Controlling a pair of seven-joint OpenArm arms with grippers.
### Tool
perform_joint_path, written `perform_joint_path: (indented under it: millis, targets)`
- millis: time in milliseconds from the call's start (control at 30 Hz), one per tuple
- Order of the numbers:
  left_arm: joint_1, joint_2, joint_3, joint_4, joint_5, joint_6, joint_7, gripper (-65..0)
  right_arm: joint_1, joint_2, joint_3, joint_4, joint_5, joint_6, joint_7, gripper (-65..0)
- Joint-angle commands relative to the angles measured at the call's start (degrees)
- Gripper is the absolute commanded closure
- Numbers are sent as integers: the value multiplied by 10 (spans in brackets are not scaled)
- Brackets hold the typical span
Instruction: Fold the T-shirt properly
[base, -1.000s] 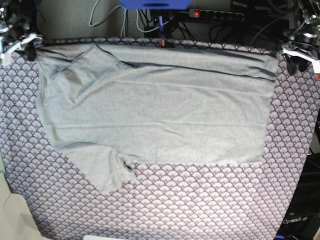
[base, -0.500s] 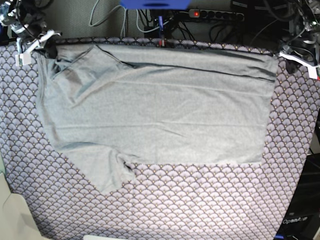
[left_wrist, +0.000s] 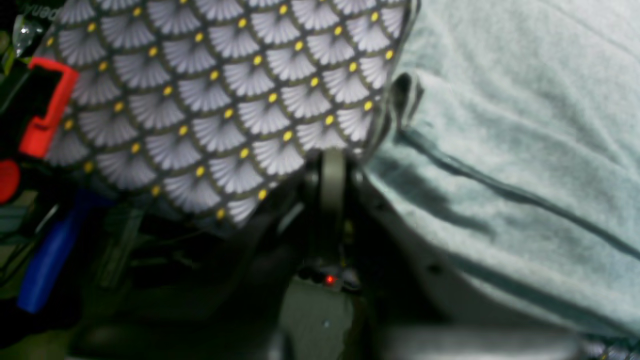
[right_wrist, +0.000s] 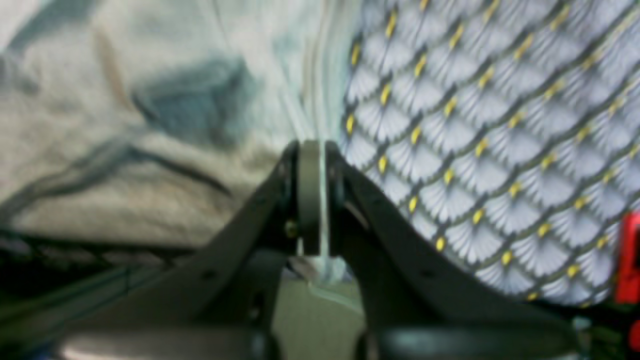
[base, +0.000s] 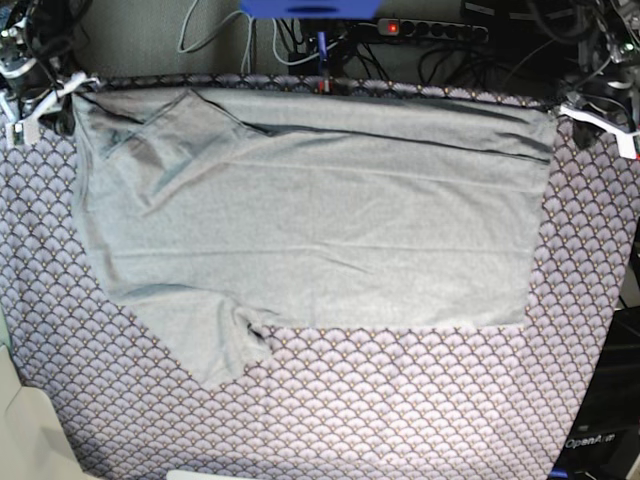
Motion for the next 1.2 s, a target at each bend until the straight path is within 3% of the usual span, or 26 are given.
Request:
perform_joint_path:
  millis: [0,167,567,767,1167]
  targets:
    - [2,-9,-3,10,-7,-4,-13,0,-8,-5,2,25,-2,2,10,0]
    - [2,-9,-3,9,-7,-4,-14,0,-18,-51,-1,67,-26,2,9,0]
    - [2,-9,-6,9,-7,-5,-14,0,-6,-150,0,51,-162,2,12,0]
    - [2,-9,-6,9,-7,-5,-14,0,14,-176,-1,51,-212,2,12,0]
    - [1,-9,-6,4,-7,-5,-15,0,14,-176,-43,56,-234,2,12,0]
